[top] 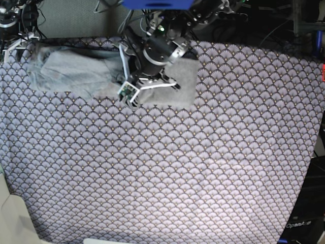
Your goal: Fold the T-shirt properly
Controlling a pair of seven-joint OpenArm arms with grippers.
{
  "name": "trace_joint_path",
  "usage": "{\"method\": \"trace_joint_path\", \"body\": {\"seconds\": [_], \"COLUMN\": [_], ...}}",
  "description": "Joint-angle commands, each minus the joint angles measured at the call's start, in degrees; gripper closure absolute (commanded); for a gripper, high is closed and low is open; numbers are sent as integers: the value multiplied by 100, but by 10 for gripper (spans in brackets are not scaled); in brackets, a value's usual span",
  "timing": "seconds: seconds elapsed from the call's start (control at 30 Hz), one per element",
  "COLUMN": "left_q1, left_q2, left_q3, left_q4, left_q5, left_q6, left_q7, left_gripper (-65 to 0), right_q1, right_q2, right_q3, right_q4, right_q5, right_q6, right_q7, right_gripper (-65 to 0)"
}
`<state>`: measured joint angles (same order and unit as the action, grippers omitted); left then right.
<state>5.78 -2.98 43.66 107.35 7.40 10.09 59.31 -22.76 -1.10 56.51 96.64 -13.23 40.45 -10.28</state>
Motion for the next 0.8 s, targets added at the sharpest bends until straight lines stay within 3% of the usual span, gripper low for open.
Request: {"method": "trace_joint_path", "body": {"seconds": [0.0, 0.3, 0.6, 0.77], "left_q1": [-20, 86, 94, 174], "left_q2": [65, 21, -181, -471], "left_q3": [8, 8, -71, -625], "left_q4": [153, 408, 496, 469], "left_q5": [12, 3, 3, -375], "left_q6": [-2, -20, -11, -55], "left_q7": [-151, -414, -669, -678], "left_gripper": [-76, -635, -650, -650], "right_q1": [-40, -40, -40, -40], "right_q2": [71, 71, 71, 80], "right_q3": [41, 41, 59, 76], "right_q4": [99, 90, 116, 529], "right_q5": [71, 71, 106, 106], "right_q6": [-45, -45, -45, -45], "right_q7": [136, 136, 136, 127], "right_gripper": [-325, -326, -326, -326]}}
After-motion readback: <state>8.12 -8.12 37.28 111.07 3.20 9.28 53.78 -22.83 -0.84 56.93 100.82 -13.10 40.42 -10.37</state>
